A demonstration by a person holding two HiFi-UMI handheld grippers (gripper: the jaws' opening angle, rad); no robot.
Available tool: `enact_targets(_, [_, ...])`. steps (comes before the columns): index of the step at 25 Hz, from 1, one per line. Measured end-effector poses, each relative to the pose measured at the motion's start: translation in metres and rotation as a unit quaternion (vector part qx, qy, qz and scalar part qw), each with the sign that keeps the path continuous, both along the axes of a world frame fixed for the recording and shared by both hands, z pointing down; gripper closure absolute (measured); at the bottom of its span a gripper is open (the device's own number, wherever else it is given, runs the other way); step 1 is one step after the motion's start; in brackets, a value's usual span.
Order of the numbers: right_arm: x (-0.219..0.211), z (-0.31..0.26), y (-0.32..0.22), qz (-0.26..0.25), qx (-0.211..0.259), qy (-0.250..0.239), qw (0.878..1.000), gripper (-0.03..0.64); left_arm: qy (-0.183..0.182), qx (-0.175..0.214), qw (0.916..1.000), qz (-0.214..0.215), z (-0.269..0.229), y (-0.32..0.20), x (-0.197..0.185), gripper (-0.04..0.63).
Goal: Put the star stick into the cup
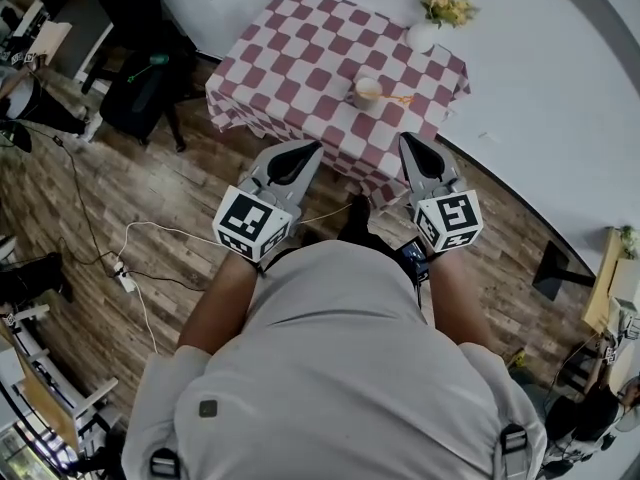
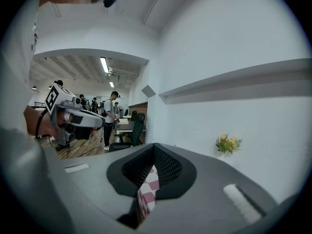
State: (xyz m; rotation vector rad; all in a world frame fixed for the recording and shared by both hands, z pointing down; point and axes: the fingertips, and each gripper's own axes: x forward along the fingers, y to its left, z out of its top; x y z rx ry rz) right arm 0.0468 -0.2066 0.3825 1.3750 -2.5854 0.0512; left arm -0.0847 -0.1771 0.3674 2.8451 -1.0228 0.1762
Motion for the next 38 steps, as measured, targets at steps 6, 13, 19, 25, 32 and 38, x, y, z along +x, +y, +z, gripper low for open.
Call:
enact_targets(6, [-0.016,-0.010,0.020,-0.011,0.005,-0.002,1.000,0.607,0.017,0.012,0.9998,-0.007,-0.008,0.012,-0.020,0.591])
enact_targets(13, [-0.026,-0.011,0.042,-0.014,0.000,0.000,1.000,0.607,0.024,0.006,0.9997,-0.004,-0.006,0.017,-0.030,0.591])
enact_targets(19, [-0.013,-0.020,0.049,-0.010,0.013,-0.005,1.000,0.607,0.022,0.012,0.9997,-0.001,-0.011,0.021,-0.019,0.591])
enact_targets(25, [0.010,-0.029,0.062,-0.018,0.018,-0.016,1.000,0.607,0.012,0.020,0.9996,-0.018,-0.020,0.019,0.001,0.591])
enact_targets(32, [0.054,-0.036,0.084,-0.031,0.019,-0.024,0.999,0.607,-0.002,0.022,0.9995,-0.023,-0.023,0.041,0.052,0.591])
enact_targets(38, [0.089,-0.035,0.112,-0.045,0.020,-0.036,0.998,0.607,-0.009,0.016,0.9993,-0.032,-0.020,0.071,0.091,0.591])
